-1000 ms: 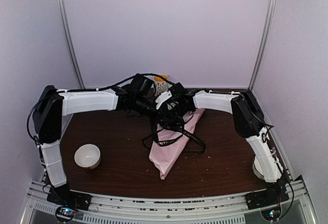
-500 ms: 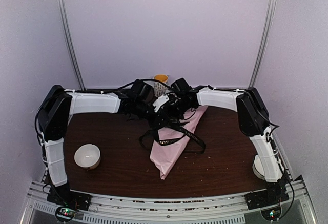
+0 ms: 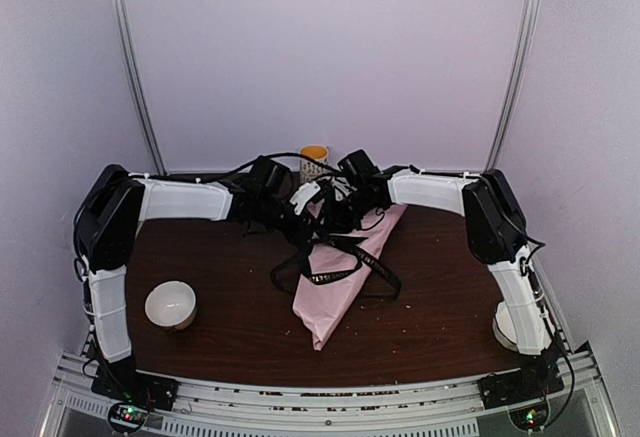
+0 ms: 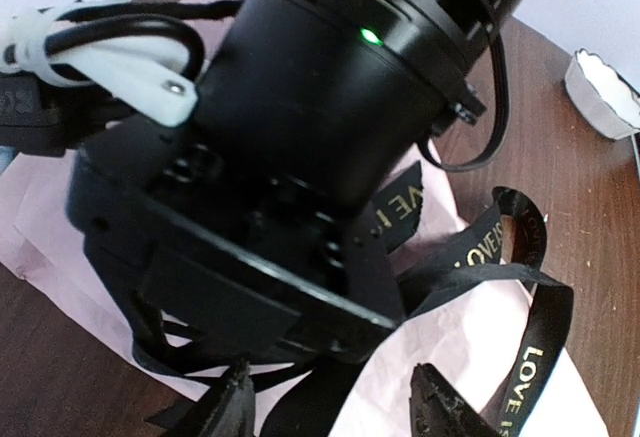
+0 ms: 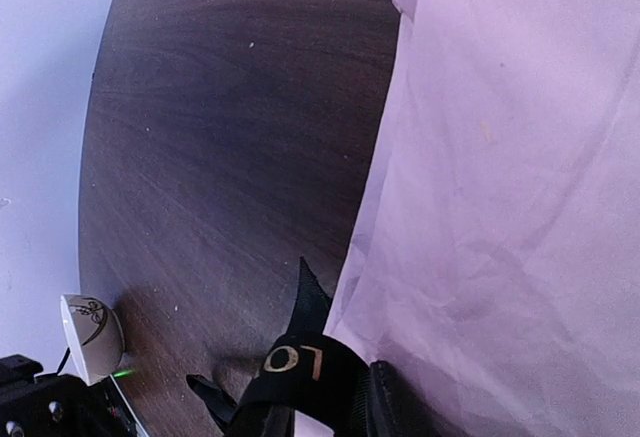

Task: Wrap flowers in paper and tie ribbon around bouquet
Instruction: Cross the ribbon over the folded bouquet.

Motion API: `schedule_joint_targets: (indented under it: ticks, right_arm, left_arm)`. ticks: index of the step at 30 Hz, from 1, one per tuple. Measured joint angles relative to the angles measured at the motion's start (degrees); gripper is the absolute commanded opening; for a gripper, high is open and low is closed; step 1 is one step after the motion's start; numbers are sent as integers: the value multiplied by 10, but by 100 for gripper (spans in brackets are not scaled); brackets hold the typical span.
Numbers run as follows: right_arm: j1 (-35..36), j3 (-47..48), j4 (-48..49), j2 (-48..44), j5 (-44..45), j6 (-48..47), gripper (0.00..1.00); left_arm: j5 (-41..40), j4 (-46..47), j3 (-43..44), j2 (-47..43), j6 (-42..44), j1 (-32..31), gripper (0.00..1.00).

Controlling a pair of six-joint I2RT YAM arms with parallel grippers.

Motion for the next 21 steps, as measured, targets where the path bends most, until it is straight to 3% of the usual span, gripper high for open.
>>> schedule_joint_targets:
  ticks: [7, 14, 21]
  right_arm:
    - [1, -2, 1, 0, -6, 2, 22]
    - [1, -6, 3, 0, -9, 2, 21]
    - [1, -11, 4, 0, -9, 2, 19]
  left_arm:
    - [75, 73, -63, -13, -73, 48, 61]
    - [103, 136, -68, -6, -189, 89, 68]
    - [107, 117, -42, 32, -206, 90, 71]
